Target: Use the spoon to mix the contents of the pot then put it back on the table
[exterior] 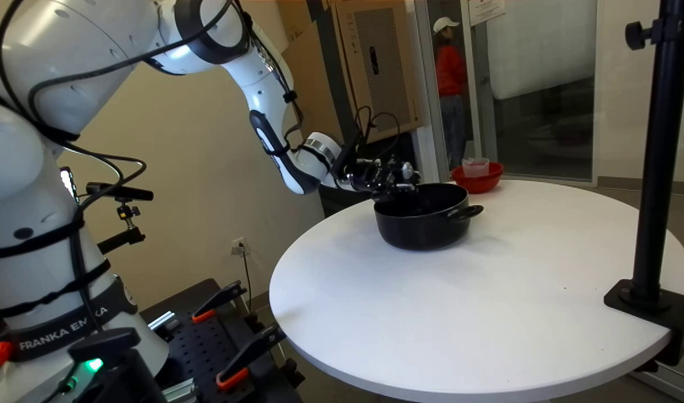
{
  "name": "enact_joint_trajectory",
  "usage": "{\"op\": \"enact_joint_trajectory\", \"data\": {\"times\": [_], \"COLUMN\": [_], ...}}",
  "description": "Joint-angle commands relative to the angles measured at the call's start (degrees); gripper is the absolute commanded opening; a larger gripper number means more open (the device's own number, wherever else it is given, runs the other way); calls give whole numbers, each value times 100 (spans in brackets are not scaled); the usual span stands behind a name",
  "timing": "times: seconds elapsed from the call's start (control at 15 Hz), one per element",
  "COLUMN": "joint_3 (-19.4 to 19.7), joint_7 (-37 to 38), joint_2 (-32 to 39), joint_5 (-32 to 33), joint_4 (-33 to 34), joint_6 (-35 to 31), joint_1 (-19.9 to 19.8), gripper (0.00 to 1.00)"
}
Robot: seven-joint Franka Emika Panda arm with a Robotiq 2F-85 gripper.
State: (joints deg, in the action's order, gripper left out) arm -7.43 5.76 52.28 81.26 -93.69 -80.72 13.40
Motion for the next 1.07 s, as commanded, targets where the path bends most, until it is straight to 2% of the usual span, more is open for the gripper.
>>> {"op": "enact_joint_trajectory", "data": {"times": [0.0,0.27,0.6,1.0], "joint_3": [-61,-148,-149,-138], "joint_7": [21,-80,-273,-925], "joint_2": [51,-380,-971,-1137], "joint_5": [79,34,13,-512], "joint_4": [-131,-888,-1887,-2070], "joint_6": [-126,-300,-777,-1595], "joint_1": [100,-43,-440,-1050], "gripper": [8,8,8,8]}}
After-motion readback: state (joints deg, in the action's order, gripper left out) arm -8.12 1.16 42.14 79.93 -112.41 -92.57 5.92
